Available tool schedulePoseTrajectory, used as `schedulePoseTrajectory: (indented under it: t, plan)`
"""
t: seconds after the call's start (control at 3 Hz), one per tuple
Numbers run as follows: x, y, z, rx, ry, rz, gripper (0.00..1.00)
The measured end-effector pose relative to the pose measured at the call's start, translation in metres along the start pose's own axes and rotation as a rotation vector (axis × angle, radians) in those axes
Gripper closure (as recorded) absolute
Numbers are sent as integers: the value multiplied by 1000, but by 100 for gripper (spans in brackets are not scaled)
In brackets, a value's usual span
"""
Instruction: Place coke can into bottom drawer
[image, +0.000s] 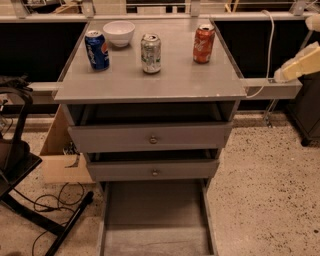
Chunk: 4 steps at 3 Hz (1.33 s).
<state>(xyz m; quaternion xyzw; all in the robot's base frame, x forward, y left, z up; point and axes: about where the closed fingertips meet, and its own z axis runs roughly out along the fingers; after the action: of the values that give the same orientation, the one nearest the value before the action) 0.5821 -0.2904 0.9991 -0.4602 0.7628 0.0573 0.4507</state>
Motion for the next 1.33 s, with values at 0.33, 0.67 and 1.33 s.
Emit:
schedulePoseTrajectory:
  t: [0.33,0.67,1.33]
  plan:
    - [-16,-24,21,67,-202,36,0]
    - [-34,-38,26,126,-258,40,0]
    - [-27,-59,79,130,-320,137,0]
